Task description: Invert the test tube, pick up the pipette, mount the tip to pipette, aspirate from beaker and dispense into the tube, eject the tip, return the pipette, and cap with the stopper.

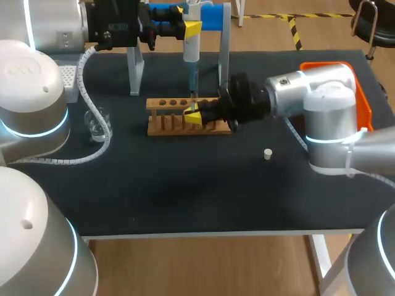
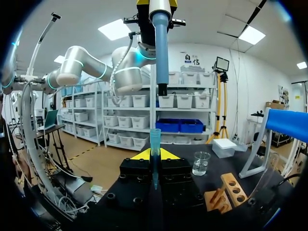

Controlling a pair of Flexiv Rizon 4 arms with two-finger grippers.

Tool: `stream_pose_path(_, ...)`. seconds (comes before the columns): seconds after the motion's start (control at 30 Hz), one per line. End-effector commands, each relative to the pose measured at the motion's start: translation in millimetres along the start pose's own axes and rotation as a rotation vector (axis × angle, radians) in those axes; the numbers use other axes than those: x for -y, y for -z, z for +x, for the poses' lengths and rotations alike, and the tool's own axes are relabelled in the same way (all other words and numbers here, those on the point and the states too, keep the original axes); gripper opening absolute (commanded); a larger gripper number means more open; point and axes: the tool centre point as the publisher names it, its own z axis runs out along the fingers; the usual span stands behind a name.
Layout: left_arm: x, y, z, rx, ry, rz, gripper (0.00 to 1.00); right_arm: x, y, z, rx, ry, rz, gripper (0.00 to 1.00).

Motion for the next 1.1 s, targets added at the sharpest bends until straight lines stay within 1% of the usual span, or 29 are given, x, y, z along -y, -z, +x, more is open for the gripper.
stream_pose_path(0.03, 1.0, 1.6, 0.0, -0.003, 0.001, -0.002, 0.00, -4.9, 0.2, 0.5, 0.002, 0.002, 0.004, 0.00)
stream_pose_path(0.73, 1.0, 1.6, 0.0, -0.003, 0.001, -0.002, 0.00, -20.5, 2.3, -7.2, 0.017, 0.021, -0.015, 0.00)
stream_pose_path(1.1, 1.0, 1.6, 0.0, -0.003, 0.001, -0.002, 0.00, -28.0, -0.4, -9.1, 0.012, 0.036, -0.022, 0.00)
